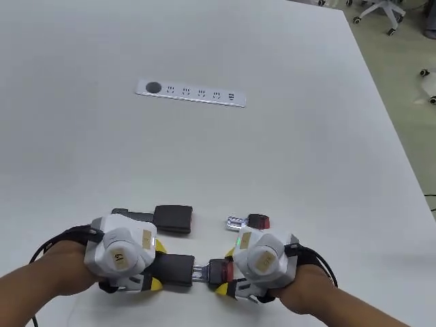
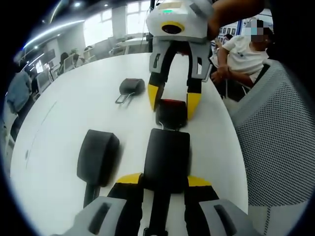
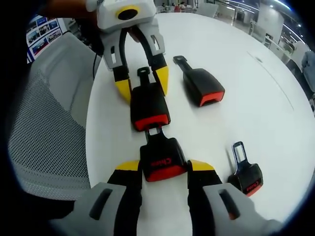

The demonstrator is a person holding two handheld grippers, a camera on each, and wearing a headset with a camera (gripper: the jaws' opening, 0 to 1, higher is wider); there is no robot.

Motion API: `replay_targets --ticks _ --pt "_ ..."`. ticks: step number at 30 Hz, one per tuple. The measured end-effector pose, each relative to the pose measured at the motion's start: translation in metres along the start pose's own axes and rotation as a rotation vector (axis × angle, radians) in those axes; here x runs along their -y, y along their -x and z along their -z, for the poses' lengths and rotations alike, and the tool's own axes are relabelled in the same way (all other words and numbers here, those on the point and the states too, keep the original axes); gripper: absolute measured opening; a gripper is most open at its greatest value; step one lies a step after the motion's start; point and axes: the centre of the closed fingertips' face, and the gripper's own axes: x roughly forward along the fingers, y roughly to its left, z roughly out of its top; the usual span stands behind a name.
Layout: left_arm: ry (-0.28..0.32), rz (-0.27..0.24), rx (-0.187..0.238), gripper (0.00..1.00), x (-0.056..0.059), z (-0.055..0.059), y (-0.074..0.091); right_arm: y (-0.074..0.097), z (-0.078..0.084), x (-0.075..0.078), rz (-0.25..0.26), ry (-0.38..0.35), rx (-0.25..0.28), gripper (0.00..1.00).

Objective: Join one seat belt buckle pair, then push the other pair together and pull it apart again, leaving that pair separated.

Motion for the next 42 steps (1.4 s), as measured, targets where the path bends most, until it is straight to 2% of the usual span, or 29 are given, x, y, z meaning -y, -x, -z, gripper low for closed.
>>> replay_targets --ticks 4,11,19,27,29,30,31,32,42 --pt "-0.001 -0.002 -0.005 0.33 0.0 0.0 0.0 0.002 0.001 0.001 0.003 0.001 -0.01 0.34" --pt "-0.012 0.008 -0.009 0.32 0.001 -0.001 0.0 0.001 -0.001 -0.001 0.002 0.007 0.037 0.33" --pt "-0.009 0.01 -0.016 0.32 0.001 0.0 0.0 -0.001 -0.006 -0.002 0.005 0.005 0.058 0.33" --pt "-0.01 0.011 -0.019 0.32 0.001 0.001 0.0 -0.003 -0.007 -0.001 0.015 -0.001 0.042 0.33" --pt "0.008 0.006 -0.005 0.32 0.001 -0.002 -0.002 -0.006 -0.011 -0.003 0.018 -0.02 0.06 0.33" --pt "0.009 0.006 -0.006 0.32 0.001 -0.004 -0.004 -0.008 -0.013 -0.003 0.023 -0.015 0.054 0.33" --pt "0.006 0.006 -0.031 0.32 0.0 -0.001 -0.003 -0.005 -0.006 -0.001 0.051 -0.056 0.006 0.33" --pt "0.002 0.011 -0.026 0.32 -0.001 -0.002 -0.004 -0.011 -0.01 -0.002 0.025 -0.013 0.019 0.33" --pt "-0.011 0.016 -0.03 0.32 -0.003 -0.003 -0.005 -0.011 -0.012 -0.002 0.027 -0.01 0.037 0.33"
